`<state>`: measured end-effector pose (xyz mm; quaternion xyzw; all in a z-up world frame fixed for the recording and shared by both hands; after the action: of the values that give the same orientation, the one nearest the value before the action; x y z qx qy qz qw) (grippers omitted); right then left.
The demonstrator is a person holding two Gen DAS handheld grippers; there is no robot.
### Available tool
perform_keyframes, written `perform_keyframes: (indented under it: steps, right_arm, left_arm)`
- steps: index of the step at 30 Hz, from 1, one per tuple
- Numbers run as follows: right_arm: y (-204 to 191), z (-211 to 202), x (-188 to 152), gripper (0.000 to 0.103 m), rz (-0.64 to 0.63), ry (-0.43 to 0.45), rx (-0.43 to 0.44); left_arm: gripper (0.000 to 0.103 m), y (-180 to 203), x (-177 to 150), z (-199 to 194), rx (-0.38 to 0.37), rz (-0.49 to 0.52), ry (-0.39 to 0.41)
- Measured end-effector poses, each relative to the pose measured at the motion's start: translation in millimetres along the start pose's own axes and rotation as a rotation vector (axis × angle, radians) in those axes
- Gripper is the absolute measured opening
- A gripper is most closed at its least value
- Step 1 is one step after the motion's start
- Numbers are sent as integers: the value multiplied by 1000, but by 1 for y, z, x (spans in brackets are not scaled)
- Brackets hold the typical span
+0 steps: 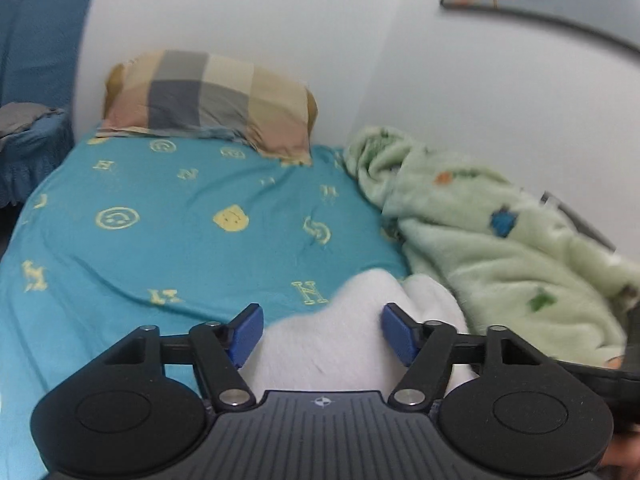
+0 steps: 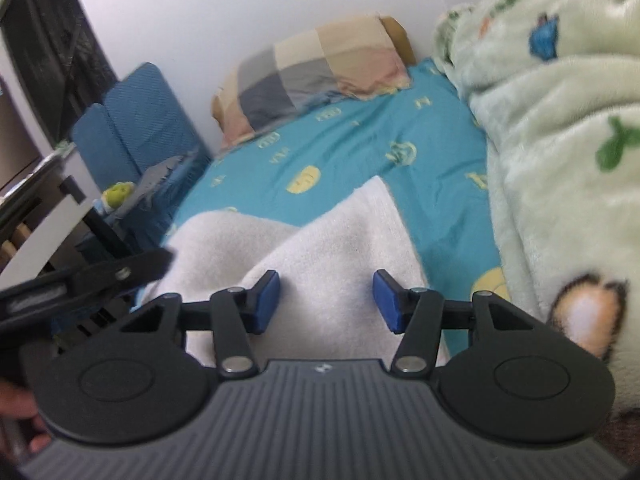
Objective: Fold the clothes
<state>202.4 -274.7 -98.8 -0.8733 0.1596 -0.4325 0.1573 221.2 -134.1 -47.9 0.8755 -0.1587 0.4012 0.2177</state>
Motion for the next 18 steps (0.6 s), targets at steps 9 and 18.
perform_keyframes:
  steps: [9, 18]
  right_arm:
    - [36, 57, -16, 53, 146, -101, -36]
    - [34, 45, -13, 54, 130, -70, 12]
  left_arm:
    - [77, -17, -13, 88, 25, 70, -166]
    - [76, -24, -17, 44, 30, -16, -115]
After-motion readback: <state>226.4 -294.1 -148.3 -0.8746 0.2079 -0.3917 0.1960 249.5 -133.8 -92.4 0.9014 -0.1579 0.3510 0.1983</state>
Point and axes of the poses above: each gripper's, at about its wrist camera, not at the fingertips, and z roughly the way its jaws point, y to its right, x to its top, the point moved 3 cm from there along z, roughly the way its jaws point, and after that the axes turned 3 degrees about -y, right-handed, at the moved point
